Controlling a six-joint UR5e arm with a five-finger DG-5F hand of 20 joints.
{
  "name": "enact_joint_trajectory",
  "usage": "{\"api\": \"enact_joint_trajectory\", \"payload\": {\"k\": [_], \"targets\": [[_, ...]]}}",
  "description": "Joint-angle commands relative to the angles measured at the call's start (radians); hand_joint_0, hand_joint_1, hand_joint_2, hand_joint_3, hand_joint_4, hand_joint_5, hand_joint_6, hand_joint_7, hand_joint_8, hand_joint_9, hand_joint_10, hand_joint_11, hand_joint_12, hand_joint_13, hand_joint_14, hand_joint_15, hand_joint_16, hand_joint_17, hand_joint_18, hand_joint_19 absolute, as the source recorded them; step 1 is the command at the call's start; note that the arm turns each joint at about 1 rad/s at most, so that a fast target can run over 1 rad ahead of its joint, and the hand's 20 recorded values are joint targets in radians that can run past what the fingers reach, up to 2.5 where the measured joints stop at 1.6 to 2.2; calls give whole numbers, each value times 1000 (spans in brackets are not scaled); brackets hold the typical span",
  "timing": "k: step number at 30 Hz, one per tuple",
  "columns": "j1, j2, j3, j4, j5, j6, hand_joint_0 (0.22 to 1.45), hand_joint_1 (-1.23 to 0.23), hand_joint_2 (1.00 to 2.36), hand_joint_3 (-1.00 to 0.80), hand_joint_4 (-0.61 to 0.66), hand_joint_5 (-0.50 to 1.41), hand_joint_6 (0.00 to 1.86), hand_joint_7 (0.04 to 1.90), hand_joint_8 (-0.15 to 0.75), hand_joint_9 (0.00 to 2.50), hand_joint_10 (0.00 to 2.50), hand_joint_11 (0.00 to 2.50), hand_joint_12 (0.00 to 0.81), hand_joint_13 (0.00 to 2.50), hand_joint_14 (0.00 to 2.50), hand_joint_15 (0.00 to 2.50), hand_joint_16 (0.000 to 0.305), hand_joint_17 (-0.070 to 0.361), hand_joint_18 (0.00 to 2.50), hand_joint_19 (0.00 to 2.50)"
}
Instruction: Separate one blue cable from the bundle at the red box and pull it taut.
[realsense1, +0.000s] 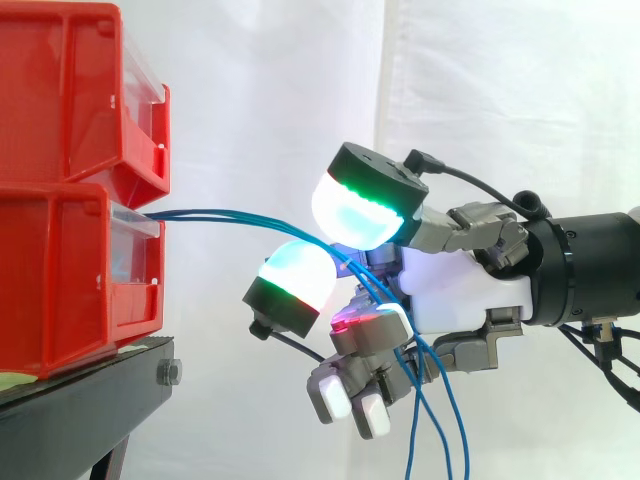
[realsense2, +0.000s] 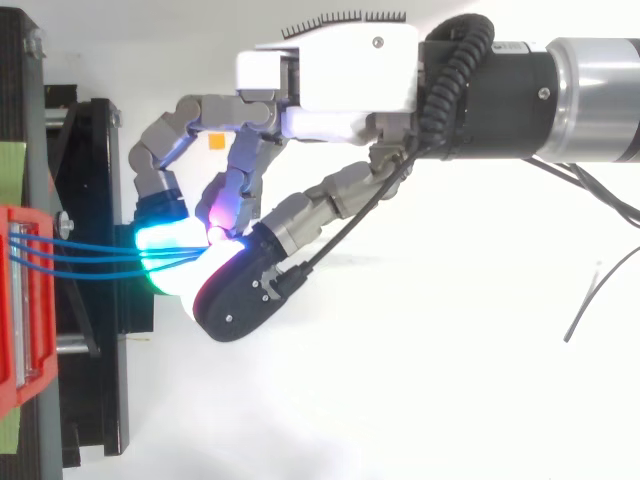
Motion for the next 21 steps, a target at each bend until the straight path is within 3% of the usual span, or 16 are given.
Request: {"api": "enact_joint_trajectory", "payload": {"k": [1,5,7,15,18,21], "targets": [[0,0,1,4,1,0,474,-617,1000,-500,59,-156,829,1055,314,1195,27,1169,411,844,24,666,56,126,827,783],[-2,0,0,4,1,0,572,-513,1000,-500,30,-147,810,1121,287,1206,31,1200,382,838,26,667,50,111,793,809],[0,0,0,-1,-1,0,619,-535,1000,-500,22,-144,811,1133,283,1206,32,1194,380,838,25,674,48,109,789,814],[0,0,0,-3,-2,-1,643,-834,1017,-229,-37,-165,846,1167,281,1161,31,1228,379,818,25,673,49,111,783,795],[0,0,0,-3,-4,0,668,-865,1017,-251,-68,-176,860,1155,271,1127,30,1211,373,812,26,666,49,111,777,786],[-3,0,0,-1,-4,0,743,-913,1015,-313,-129,-182,865,1289,263,1122,30,1204,368,814,25,662,49,111,773,754]]}}
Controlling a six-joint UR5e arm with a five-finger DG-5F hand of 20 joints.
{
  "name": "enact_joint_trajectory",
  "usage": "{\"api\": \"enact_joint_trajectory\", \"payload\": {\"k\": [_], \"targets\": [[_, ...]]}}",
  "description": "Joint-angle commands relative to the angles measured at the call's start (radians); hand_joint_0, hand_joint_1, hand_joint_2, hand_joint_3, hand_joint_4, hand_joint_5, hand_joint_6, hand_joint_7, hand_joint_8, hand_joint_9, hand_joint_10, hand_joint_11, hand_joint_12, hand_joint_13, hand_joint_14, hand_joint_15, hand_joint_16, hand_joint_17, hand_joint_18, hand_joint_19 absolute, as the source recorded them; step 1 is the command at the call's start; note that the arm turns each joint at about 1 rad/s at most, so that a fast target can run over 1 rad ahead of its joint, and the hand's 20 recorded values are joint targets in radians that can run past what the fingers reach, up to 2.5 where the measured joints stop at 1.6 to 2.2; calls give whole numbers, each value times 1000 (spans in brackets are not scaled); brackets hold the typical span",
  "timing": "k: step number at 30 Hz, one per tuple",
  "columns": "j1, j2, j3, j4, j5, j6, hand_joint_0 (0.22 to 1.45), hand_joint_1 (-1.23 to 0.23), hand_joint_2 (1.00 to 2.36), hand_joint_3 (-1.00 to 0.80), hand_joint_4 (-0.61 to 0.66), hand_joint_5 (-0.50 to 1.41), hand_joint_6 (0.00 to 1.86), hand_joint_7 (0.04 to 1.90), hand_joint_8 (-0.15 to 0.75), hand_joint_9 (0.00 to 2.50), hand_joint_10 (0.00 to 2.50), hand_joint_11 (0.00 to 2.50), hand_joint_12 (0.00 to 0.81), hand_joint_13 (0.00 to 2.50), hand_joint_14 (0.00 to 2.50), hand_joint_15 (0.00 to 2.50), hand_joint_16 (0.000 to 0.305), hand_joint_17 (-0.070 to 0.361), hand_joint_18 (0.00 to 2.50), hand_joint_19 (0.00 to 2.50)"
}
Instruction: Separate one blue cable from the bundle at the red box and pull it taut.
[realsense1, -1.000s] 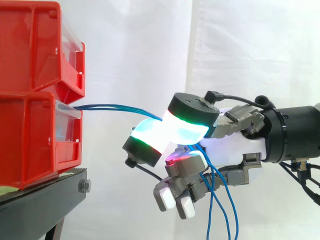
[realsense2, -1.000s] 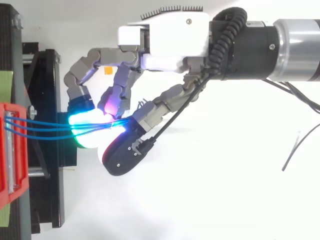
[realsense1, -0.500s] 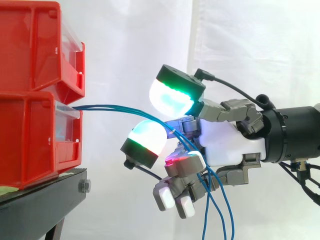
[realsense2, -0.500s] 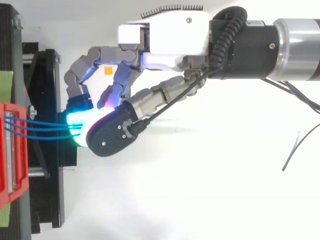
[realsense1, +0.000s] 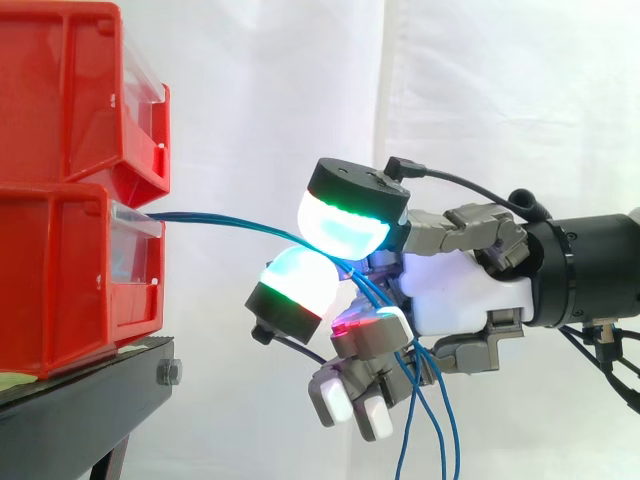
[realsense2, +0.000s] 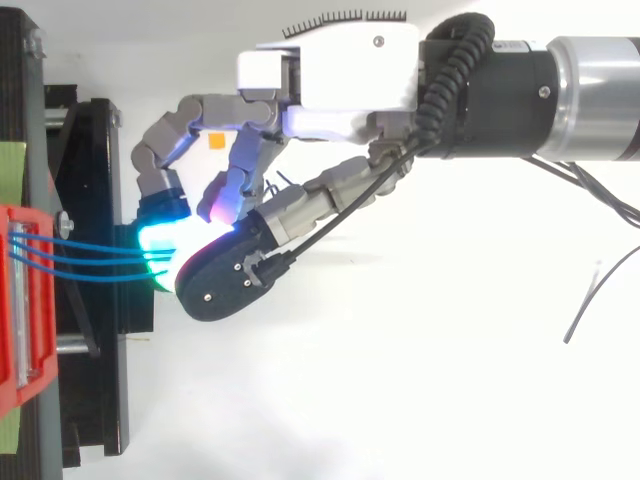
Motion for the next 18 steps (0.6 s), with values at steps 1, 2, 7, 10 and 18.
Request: {"api": "enact_joint_trajectory", "payload": {"k": [1,2,7,10,18], "targets": [[-3,0,1,0,-1,0,760,-914,1013,-346,-142,-183,869,1310,258,1120,30,1205,363,811,26,649,49,111,770,751],[-5,0,1,1,-1,0,788,-924,1009,-399,-154,-187,890,1287,263,1125,30,1210,359,813,27,656,49,110,763,742],[-6,0,1,0,-1,0,826,-908,1000,-500,-146,-184,902,1252,260,1139,31,1229,350,824,27,662,48,108,762,722],[-6,0,1,0,-1,0,804,-922,1000,-500,-114,-178,907,1269,263,1153,30,1223,348,837,25,657,48,108,782,697],[-8,0,1,1,-1,0,702,-976,1000,-500,-42,-165,902,1188,272,1173,30,1246,349,859,28,672,48,107,790,708]]}}
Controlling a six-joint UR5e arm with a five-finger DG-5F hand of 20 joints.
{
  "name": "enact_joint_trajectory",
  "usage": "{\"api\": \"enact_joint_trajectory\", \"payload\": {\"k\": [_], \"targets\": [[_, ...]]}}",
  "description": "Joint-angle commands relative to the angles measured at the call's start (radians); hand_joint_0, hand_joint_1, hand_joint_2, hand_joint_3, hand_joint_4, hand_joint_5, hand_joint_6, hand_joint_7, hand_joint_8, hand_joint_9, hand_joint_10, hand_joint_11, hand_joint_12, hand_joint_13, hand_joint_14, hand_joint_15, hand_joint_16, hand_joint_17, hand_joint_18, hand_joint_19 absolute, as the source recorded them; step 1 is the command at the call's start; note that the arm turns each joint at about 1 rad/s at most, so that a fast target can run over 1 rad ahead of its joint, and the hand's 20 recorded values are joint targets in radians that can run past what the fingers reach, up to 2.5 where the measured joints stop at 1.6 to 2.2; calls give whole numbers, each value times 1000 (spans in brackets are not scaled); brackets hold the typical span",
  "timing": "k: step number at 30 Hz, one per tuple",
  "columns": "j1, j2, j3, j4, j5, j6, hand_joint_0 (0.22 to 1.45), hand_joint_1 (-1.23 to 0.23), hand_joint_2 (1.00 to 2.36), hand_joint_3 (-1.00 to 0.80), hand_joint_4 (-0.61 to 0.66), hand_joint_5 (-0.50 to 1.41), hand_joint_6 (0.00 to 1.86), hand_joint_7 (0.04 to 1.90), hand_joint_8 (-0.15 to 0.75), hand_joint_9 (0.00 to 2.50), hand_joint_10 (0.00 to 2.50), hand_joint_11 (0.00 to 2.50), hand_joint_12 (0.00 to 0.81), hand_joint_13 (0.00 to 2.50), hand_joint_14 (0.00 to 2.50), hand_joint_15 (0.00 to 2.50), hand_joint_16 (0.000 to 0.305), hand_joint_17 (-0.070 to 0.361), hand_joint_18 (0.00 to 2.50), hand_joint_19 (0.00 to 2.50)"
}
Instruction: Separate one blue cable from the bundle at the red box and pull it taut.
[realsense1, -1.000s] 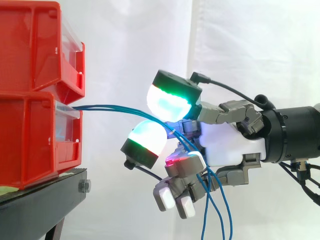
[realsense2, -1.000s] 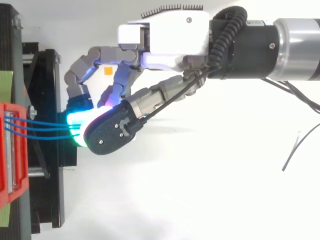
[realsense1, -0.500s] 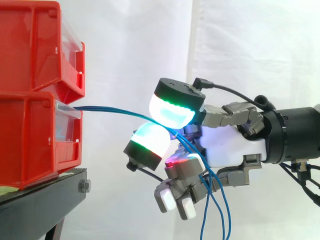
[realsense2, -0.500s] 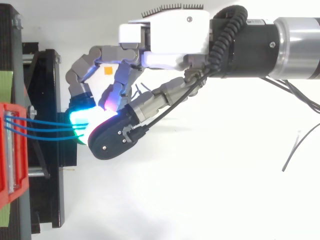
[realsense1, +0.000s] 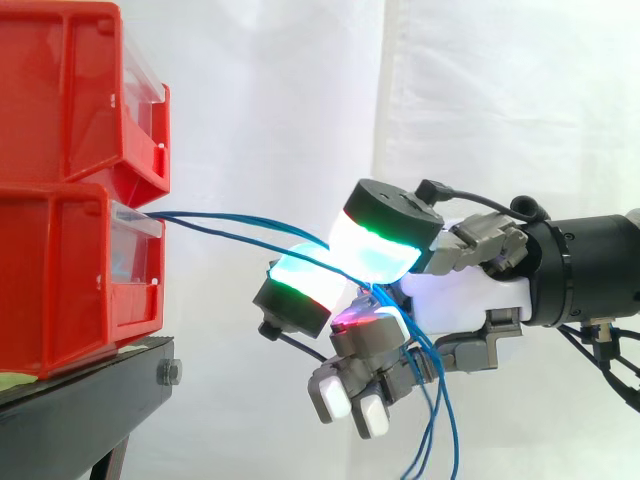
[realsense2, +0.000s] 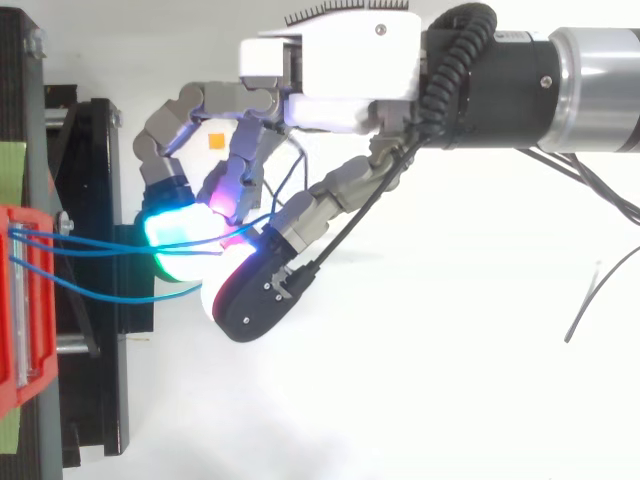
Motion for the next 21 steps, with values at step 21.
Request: {"api": "enact_joint_trajectory", "payload": {"k": [21], "targets": [[-4,0,5,-4,-2,9,582,-585,1000,-500,24,-143,826,1107,285,1217,32,1222,380,875,26,691,49,110,814,808]]}}
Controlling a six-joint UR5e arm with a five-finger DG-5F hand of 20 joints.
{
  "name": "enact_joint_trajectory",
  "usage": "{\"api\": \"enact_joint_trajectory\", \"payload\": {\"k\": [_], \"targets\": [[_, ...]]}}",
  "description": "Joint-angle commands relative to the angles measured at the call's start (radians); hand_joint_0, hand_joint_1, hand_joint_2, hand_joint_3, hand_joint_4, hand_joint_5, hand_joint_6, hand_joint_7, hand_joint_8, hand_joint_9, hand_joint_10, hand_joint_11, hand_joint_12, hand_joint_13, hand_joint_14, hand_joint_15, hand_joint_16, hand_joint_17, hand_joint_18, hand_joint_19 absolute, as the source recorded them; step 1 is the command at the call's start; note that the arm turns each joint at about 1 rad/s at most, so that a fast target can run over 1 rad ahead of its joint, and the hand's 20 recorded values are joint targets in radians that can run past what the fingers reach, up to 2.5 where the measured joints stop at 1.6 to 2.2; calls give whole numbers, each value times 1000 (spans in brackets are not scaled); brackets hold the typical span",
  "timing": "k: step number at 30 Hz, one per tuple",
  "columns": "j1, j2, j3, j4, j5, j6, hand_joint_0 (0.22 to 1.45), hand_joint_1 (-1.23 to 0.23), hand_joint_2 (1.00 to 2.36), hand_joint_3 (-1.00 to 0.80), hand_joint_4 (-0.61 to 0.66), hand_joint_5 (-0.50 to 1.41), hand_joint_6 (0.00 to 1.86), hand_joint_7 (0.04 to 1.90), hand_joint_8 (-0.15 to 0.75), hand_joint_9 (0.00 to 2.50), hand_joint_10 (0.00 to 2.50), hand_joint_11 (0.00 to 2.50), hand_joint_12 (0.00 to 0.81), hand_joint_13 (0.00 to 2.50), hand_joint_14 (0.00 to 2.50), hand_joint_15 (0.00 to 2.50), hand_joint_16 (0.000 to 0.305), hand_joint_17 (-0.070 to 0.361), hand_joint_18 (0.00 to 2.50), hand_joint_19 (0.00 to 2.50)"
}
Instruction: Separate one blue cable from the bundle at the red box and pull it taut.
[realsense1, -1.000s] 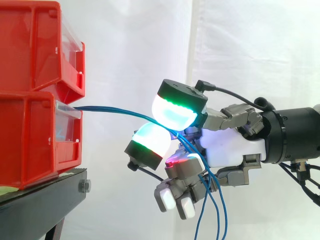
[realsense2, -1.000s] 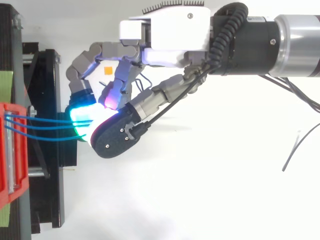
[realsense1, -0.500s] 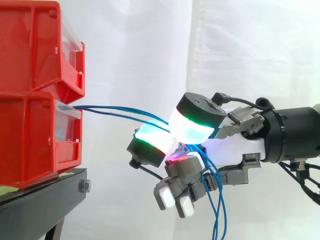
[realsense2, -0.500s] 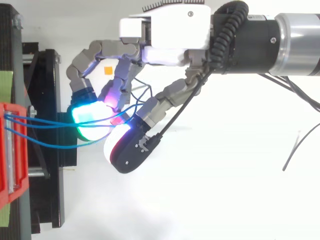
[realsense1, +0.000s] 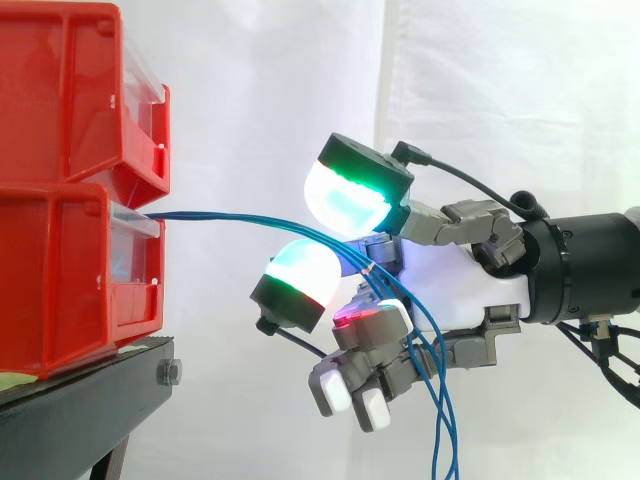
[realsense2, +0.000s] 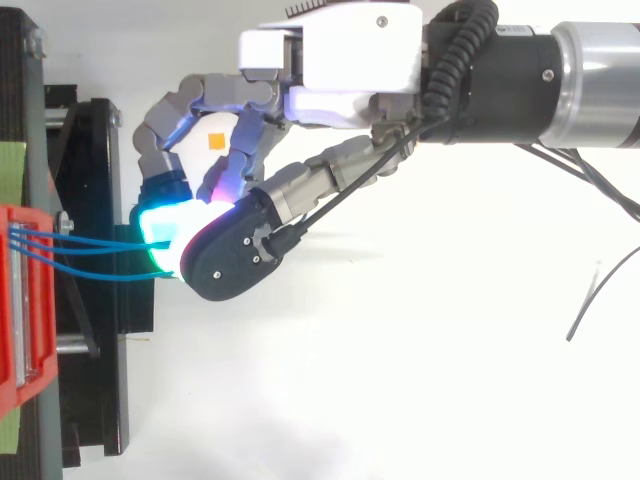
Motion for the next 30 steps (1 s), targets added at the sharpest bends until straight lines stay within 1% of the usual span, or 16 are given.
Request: {"api": "enact_joint_trajectory", "payload": {"k": [1,2,4,5,6,8,12,16,18,23,28,30], "targets": [[0,0,1,-2,0,0,598,-598,1000,-500,21,-143,826,1102,284,1216,30,1212,377,876,25,688,49,109,811,810],[0,0,2,-2,0,0,622,-635,1000,-500,14,-142,824,1118,282,1217,30,1208,378,874,26,687,48,109,809,813],[-2,0,1,-3,0,0,632,-691,1001,-496,2,-143,825,1131,282,1215,31,1222,381,873,26,691,48,109,808,812],[0,0,1,-6,0,0,652,-778,1006,-431,-8,-152,832,1151,276,1198,31,1236,381,872,27,698,49,109,806,811],[0,0,1,-8,0,0,658,-802,1007,-411,-3,-157,836,1156,275,1192,31,1230,380,872,25,699,49,110,806,804],[0,1,1,-5,0,0,689,-872,1012,-359,-40,-171,855,1196,270,1157,30,1214,374,858,25,691,49,110,790,784],[1,0,2,-5,0,0,728,-913,1010,-381,-50,-187,877,1172,266,1121,28,1203,369,848,27,684,49,111,795,766],[4,0,4,-8,2,0,783,-938,1000,-500,-36,-191,886,1136,260,1109,29,1215,361,850,27,676,49,111,794,746],[4,1,4,-8,2,0,794,-945,1000,-500,-35,-188,888,1142,263,1110,30,1208,360,852,26,664,49,111,799,714],[6,1,4,-5,0,0,781,-957,1000,-500,-33,-184,893,1170,261,1119,29,1210,358,855,25,658,49,111,805,690],[6,0,5,-8,0,0,757,-961,1000,-500,-25,-180,894,1154,262,1116,30,1226,358,846,26,670,49,111,798,696],[6,1,5,-9,0,0,714,-961,1000,-500,-27,-178,894,1139,266,1121,31,1232,359,842,27,669,49,110,792,714]]}}
